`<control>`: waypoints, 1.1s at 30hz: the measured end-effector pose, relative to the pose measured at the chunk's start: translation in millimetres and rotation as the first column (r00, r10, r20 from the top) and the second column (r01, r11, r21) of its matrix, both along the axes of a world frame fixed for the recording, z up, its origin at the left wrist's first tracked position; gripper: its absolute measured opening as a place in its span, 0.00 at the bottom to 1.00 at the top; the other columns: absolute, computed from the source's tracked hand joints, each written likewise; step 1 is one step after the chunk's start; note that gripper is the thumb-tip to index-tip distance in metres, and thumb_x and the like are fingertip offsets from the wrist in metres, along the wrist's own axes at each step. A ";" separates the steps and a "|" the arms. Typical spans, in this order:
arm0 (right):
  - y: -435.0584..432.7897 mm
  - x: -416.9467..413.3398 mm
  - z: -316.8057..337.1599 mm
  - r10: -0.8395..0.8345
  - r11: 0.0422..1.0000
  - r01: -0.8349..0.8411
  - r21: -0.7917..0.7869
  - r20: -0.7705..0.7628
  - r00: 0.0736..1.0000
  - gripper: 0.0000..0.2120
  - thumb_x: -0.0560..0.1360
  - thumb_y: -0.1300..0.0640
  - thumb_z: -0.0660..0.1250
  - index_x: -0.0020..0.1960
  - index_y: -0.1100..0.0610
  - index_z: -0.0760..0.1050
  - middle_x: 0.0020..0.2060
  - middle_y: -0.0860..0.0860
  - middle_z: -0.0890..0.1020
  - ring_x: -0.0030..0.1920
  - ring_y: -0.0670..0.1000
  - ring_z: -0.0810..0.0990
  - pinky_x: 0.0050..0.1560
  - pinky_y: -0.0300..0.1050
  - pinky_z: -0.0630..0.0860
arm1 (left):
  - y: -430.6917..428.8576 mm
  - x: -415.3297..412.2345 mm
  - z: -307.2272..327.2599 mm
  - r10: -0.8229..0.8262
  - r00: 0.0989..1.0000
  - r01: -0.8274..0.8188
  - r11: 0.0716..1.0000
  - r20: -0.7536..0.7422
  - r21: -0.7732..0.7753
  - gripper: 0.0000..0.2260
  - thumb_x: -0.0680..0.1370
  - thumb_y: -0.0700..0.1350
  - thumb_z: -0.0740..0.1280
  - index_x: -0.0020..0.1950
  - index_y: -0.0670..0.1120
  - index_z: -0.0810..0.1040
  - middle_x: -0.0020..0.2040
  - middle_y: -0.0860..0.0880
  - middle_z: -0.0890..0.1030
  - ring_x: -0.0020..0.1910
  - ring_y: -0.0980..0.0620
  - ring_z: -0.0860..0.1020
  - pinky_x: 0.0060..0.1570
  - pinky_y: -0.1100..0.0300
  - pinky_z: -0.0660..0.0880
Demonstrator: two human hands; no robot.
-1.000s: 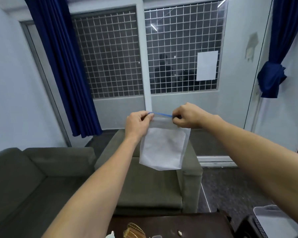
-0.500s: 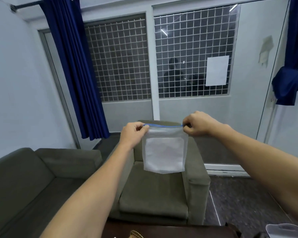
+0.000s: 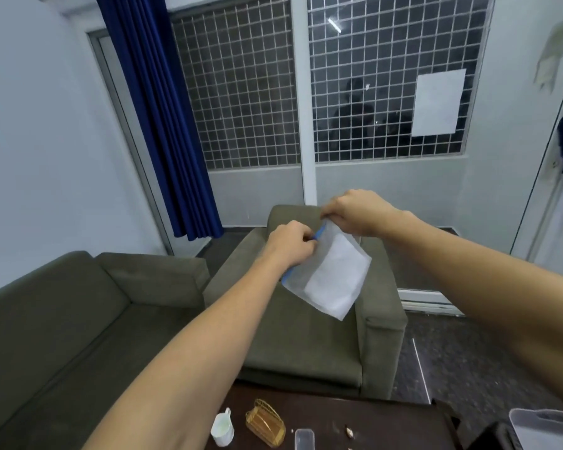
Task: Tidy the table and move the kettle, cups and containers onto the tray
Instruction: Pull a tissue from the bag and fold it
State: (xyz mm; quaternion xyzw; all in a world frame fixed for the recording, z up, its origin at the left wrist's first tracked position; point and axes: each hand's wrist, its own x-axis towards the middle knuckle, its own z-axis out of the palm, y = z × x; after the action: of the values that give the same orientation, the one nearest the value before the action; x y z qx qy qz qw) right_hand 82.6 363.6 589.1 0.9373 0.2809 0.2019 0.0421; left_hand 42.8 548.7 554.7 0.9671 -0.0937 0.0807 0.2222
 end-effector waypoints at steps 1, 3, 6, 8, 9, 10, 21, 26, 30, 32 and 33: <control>1.3 0.4 -4.5 -0.006 0.999 0.006 0.053 -0.002 1.000 0.15 0.82 0.54 0.60 0.64 0.47 0.80 0.58 0.51 0.84 0.57 0.60 0.81 0.50 0.52 0.79 | -1.3 0.0 -1.7 0.021 1.000 -0.022 0.999 -0.020 -0.028 0.08 0.77 0.47 0.68 0.43 0.46 0.84 0.43 0.46 0.85 0.48 0.43 0.81 0.43 0.54 0.75; 4.7 -0.1 -16.6 -0.046 0.977 0.051 0.209 -0.032 0.998 0.18 0.80 0.54 0.62 0.69 0.49 0.77 0.60 0.52 0.82 0.59 0.60 0.81 0.52 0.54 0.80 | -3.6 0.0 -5.6 0.069 0.996 -0.074 0.992 -0.054 -0.102 0.07 0.76 0.45 0.70 0.44 0.44 0.85 0.43 0.45 0.86 0.44 0.44 0.82 0.40 0.56 0.76; 13.5 -2.9 -38.2 -0.112 0.881 0.173 0.441 -0.161 0.981 0.22 0.76 0.50 0.68 0.69 0.54 0.73 0.61 0.53 0.79 0.58 0.58 0.80 0.54 0.55 0.80 | -7.7 0.8 -13.1 0.137 0.985 -0.161 0.945 -0.103 -0.284 0.05 0.74 0.44 0.72 0.41 0.44 0.86 0.41 0.45 0.87 0.35 0.47 0.81 0.44 0.53 0.83; 20.6 -4.4 -48.0 -0.121 0.763 0.313 0.566 -0.351 0.929 0.21 0.74 0.44 0.70 0.61 0.55 0.75 0.53 0.51 0.81 0.50 0.55 0.82 0.49 0.52 0.82 | -10.6 0.6 -16.1 0.185 0.974 -0.219 0.911 -0.130 -0.350 0.06 0.74 0.45 0.75 0.40 0.43 0.85 0.40 0.44 0.87 0.32 0.47 0.81 0.46 0.50 0.85; 23.6 -5.6 -50.6 -0.068 0.680 0.391 0.621 -0.477 0.876 0.19 0.72 0.41 0.71 0.54 0.55 0.76 0.46 0.51 0.82 0.42 0.53 0.82 0.41 0.49 0.82 | -11.9 1.1 -17.7 0.208 0.967 -0.248 0.895 -0.146 -0.371 0.08 0.74 0.47 0.76 0.40 0.42 0.85 0.40 0.44 0.87 0.32 0.47 0.81 0.45 0.50 0.85; 26.4 -7.0 -52.6 0.026 0.589 0.463 0.663 -0.588 0.809 0.18 0.71 0.41 0.71 0.48 0.55 0.76 0.39 0.52 0.81 0.35 0.52 0.79 0.33 0.45 0.79 | -13.4 0.9 -19.3 0.228 0.960 -0.274 0.880 -0.160 -0.388 0.10 0.73 0.48 0.77 0.40 0.41 0.85 0.38 0.43 0.87 0.31 0.47 0.80 0.44 0.50 0.85; 33.5 -9.4 -53.7 0.240 0.441 0.615 0.654 -0.746 0.622 0.07 0.74 0.63 0.64 0.47 0.62 0.80 0.35 0.55 0.79 0.26 0.51 0.71 0.29 0.41 0.73 | 1.4 -11.0 -33.0 0.126 0.936 -0.336 0.601 -0.329 -0.725 0.12 0.71 0.45 0.82 0.38 0.42 0.81 0.38 0.44 0.84 0.29 0.52 0.80 0.27 0.63 0.78; 34.8 -4.7 -57.6 0.155 0.485 0.615 0.622 -0.753 0.639 0.03 0.73 0.62 0.65 0.45 0.61 0.78 0.37 0.57 0.80 0.27 0.51 0.70 0.29 0.41 0.74 | 24.9 -4.5 -37.8 0.156 0.926 -0.360 0.633 -0.343 -0.685 0.08 0.77 0.44 0.75 0.45 0.41 0.80 0.43 0.42 0.86 0.33 0.50 0.85 0.35 0.56 0.83; 43.1 3.9 -72.8 -0.034 0.561 0.609 0.560 -0.720 0.693 0.06 0.71 0.64 0.66 0.44 0.65 0.80 0.36 0.59 0.82 0.28 0.54 0.77 0.32 0.46 0.81 | 39.7 1.1 -52.9 0.242 0.927 -0.361 0.788 -0.288 -0.499 0.09 0.78 0.48 0.70 0.41 0.45 0.79 0.40 0.45 0.87 0.35 0.50 0.87 0.43 0.52 0.86; 50.6 4.5 -77.0 -0.181 0.642 0.592 0.487 -0.654 0.734 0.08 0.70 0.62 0.65 0.45 0.63 0.81 0.34 0.57 0.84 0.26 0.55 0.81 0.34 0.48 0.85 | 50.5 4.9 -59.4 0.249 0.928 -0.353 0.829 -0.278 -0.435 0.10 0.78 0.48 0.67 0.38 0.47 0.78 0.37 0.46 0.87 0.37 0.48 0.88 0.44 0.52 0.86; 55.0 3.3 -78.1 -0.249 0.678 0.590 0.438 -0.618 0.745 0.08 0.69 0.62 0.64 0.45 0.61 0.81 0.32 0.55 0.84 0.25 0.54 0.82 0.33 0.45 0.84 | 56.8 7.1 -61.5 0.250 0.930 -0.346 0.844 -0.271 -0.410 0.10 0.78 0.48 0.66 0.38 0.48 0.78 0.35 0.46 0.87 0.37 0.47 0.88 0.44 0.52 0.86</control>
State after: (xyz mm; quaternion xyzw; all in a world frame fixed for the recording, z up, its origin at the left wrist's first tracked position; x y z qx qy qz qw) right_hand 85.9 418.6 511.0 0.9562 -0.0318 0.0094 -0.2908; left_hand 49.9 605.5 493.2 0.8947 0.1033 0.0328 0.4333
